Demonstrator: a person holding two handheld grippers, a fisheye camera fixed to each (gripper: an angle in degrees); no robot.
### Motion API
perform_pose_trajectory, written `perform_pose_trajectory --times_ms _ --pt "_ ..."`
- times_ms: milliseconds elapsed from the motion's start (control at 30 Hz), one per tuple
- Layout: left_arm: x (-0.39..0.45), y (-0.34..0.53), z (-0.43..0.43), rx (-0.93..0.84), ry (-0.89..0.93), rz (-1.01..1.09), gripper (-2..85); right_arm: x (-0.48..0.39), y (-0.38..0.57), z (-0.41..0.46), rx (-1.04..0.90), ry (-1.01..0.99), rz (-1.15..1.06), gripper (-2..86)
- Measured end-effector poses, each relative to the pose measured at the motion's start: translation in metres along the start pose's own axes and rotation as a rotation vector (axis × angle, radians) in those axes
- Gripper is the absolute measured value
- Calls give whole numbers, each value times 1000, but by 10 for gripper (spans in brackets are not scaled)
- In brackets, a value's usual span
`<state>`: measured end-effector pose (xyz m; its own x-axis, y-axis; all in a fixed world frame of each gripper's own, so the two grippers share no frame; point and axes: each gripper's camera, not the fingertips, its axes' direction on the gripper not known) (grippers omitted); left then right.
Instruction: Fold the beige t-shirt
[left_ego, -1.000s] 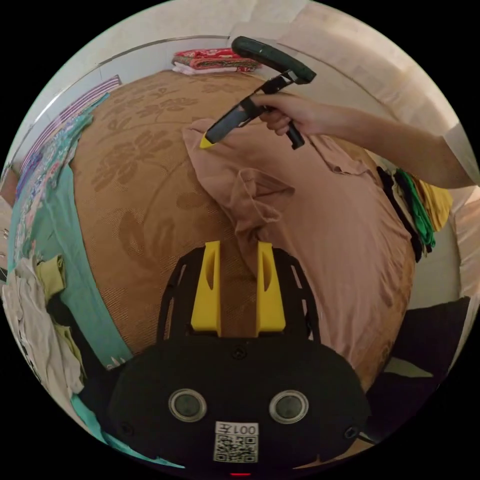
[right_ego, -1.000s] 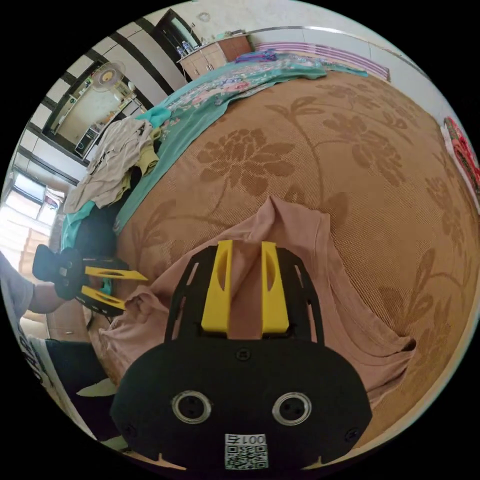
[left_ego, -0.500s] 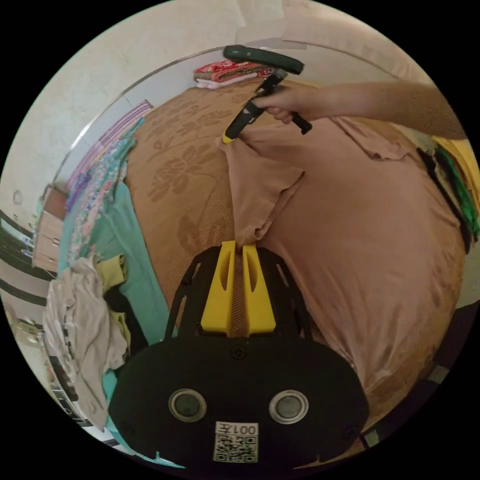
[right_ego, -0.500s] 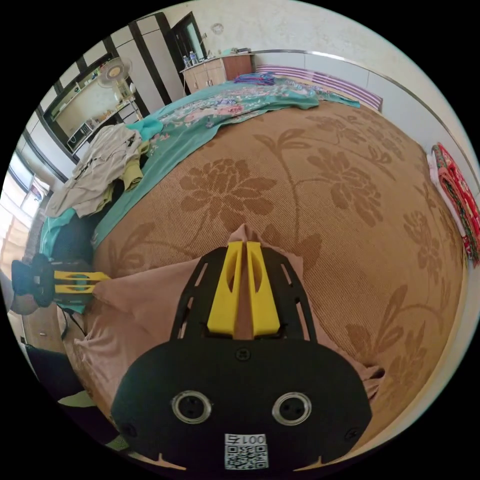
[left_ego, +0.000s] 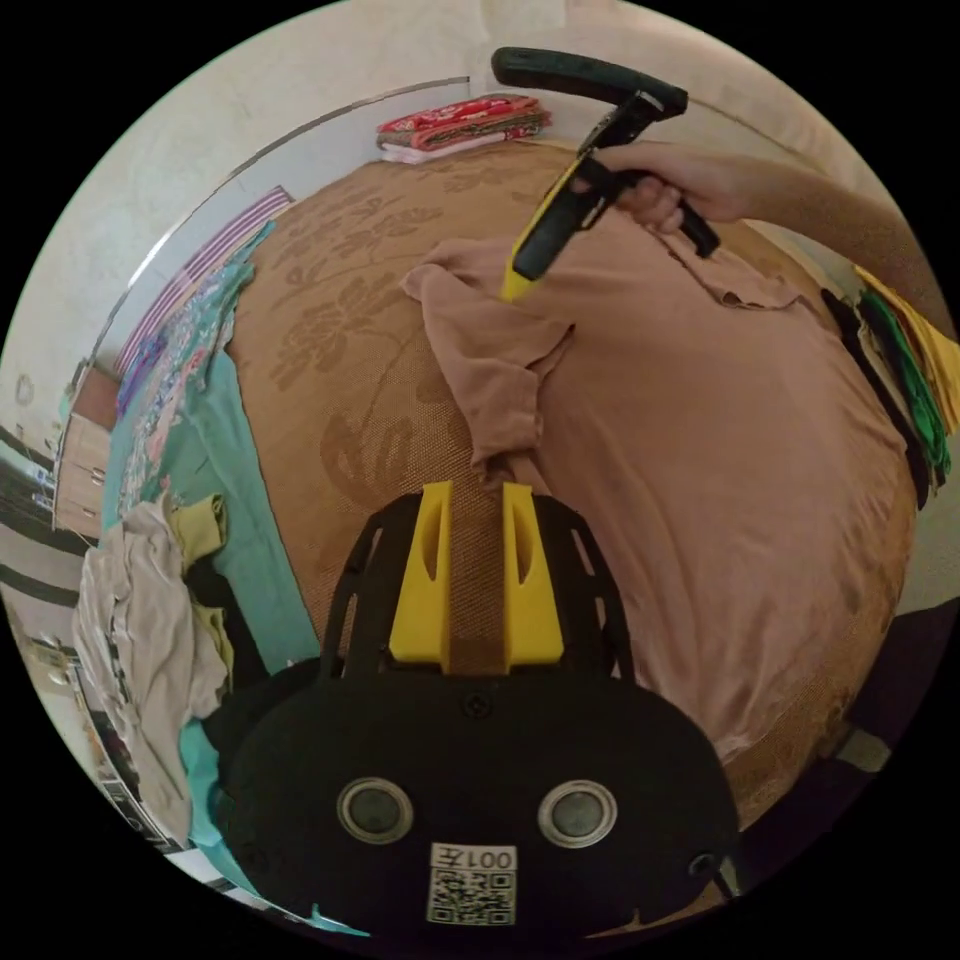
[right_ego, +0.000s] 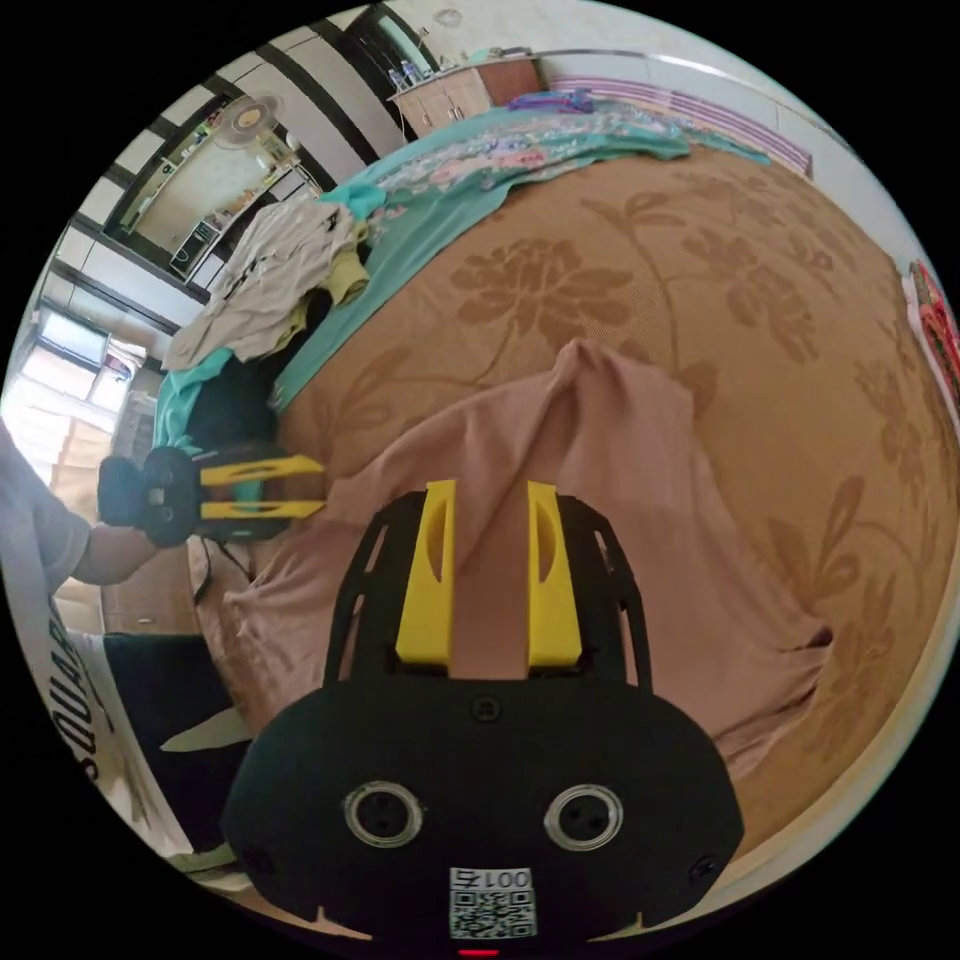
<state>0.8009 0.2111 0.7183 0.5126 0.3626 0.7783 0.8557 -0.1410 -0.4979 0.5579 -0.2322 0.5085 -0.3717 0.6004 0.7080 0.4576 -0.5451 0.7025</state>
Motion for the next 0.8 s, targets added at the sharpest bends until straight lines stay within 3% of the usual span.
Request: perform_pose_trajectory --times_ms 67,267,400,700,800 --pt "10 -5 -1 20 -17 61 40 -7 8 14 -30 -10 24 87" --pt "42 -12 6 -8 -93 182 28 -28 29 23 21 228 39 25" --pt "54 -10 4 -5 -109 162 17 -31 45 1 37 183 32 14" --pt "80 -4 7 1 -188 218 -7 14 93 34 -173 -33 100 20" --pt "78 -2 7 -1 -184 202 -1 11 103 18 -92 22 116 33"
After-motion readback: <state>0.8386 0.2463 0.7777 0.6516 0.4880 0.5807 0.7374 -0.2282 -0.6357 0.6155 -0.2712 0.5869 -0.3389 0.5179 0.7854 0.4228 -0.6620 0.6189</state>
